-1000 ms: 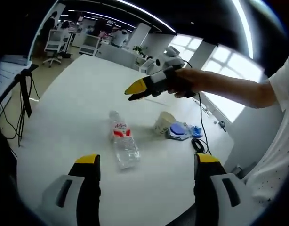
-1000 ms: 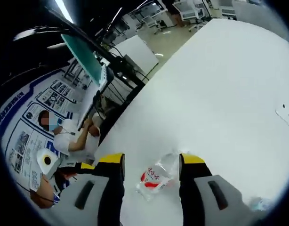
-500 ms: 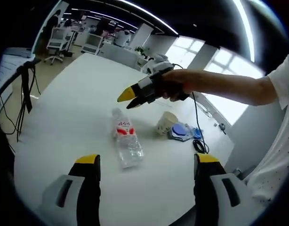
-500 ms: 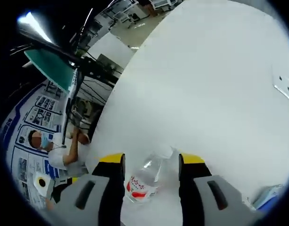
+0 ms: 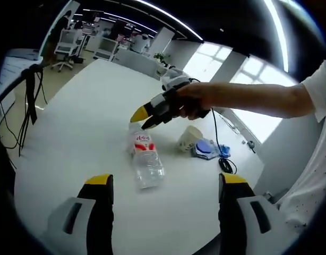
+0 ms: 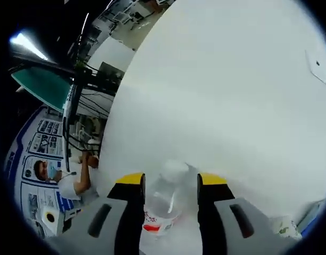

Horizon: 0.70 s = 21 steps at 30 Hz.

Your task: Arrange the tabletop items into an orderly group along one side of the table until the central work area is clear of visible clutter.

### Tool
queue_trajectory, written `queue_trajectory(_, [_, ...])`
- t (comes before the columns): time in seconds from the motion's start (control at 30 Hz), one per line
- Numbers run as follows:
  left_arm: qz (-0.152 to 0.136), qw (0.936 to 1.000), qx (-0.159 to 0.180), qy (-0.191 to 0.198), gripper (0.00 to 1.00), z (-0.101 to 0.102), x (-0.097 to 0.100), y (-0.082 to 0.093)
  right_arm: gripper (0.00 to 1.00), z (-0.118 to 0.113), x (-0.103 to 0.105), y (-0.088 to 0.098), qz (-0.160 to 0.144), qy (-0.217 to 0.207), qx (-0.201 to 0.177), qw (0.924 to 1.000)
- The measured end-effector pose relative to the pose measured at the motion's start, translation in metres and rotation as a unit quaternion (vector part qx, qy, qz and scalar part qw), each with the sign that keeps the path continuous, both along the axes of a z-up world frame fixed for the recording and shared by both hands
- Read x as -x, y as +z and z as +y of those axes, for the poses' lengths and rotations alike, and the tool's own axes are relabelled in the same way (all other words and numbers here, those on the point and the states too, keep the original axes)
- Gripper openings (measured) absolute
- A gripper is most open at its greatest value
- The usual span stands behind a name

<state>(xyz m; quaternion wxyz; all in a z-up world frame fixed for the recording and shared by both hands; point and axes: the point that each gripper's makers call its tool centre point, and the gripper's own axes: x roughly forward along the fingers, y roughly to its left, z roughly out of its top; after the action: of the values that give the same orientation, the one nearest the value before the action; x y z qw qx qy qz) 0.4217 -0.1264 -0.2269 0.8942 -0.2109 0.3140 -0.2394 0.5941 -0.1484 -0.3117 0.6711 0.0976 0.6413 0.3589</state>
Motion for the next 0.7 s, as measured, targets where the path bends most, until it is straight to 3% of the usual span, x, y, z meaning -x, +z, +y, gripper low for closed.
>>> queue_trajectory(0.4, [0.004,1.0,0.003,0.003,0.83,0.0,-0.001,-0.005,0.34,0.005,0.002,-0.01,0.012,-0.02,-0.004,0.9997])
queue_trajectory(0.7, [0.007,1.0,0.004,0.004,0.83,0.001,-0.001,-0.008,0.28,0.01,-0.009,-0.017,0.012,-0.035,-0.011,0.9993])
